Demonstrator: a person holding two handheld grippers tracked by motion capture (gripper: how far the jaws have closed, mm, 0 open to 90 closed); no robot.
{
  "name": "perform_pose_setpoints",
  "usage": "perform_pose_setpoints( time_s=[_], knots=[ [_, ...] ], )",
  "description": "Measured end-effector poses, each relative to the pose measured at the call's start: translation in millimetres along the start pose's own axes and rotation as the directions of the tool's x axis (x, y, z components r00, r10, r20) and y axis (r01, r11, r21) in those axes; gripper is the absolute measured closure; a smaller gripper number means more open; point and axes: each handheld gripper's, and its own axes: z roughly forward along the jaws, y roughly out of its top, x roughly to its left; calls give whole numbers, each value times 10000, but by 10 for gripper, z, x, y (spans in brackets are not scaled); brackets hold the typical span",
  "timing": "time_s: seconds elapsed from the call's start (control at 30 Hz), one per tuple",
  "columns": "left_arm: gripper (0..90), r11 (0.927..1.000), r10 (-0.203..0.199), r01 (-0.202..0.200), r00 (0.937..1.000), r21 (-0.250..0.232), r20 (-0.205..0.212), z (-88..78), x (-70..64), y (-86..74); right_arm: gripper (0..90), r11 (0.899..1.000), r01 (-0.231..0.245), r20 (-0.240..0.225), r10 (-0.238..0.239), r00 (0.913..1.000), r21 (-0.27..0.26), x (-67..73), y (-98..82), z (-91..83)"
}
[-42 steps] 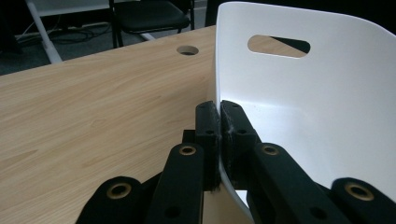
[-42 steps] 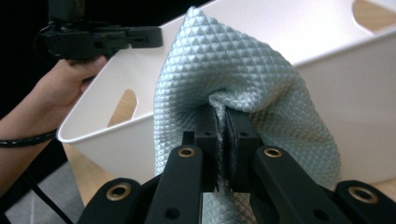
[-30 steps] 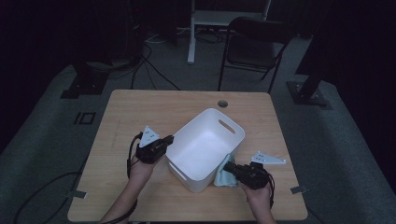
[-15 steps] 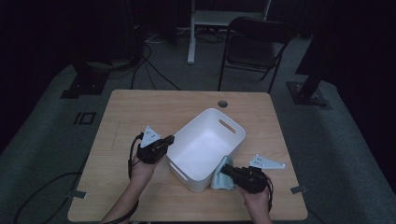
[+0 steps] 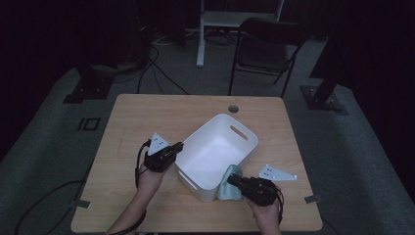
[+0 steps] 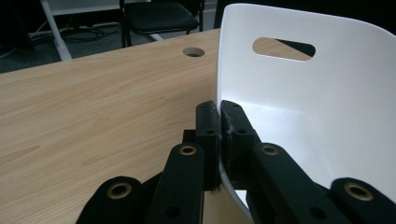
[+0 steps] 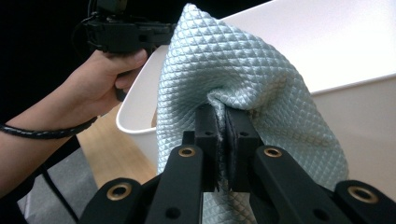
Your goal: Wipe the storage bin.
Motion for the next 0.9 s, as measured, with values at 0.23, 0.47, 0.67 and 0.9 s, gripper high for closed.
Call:
perform_pose_setpoints(
  time_s=[0.23, 0.47, 0.67, 0.9],
  knots=[
    [872, 10000, -19, 19, 10000, 12, 29, 0, 3, 1, 853, 9999, -158, 4, 158, 9999, 50, -58, -79, 12],
    [872, 9999, -105, 104, 9999, -46, -79, 3, -4, -2, 853, 9968, -520, 191, 509, 9985, 604, -101, -170, 77],
    [872, 10000, -50, 50, 9999, 2, -132, 3, -11, 1, 853, 9982, 74, -138, -66, 9999, 603, 74, -143, 88],
    [871, 10000, -48, 49, 9994, 18, -331, 5, -18, 5, 852, 9931, -332, -64, 341, 9994, 1126, 21, -220, 145]
  ],
)
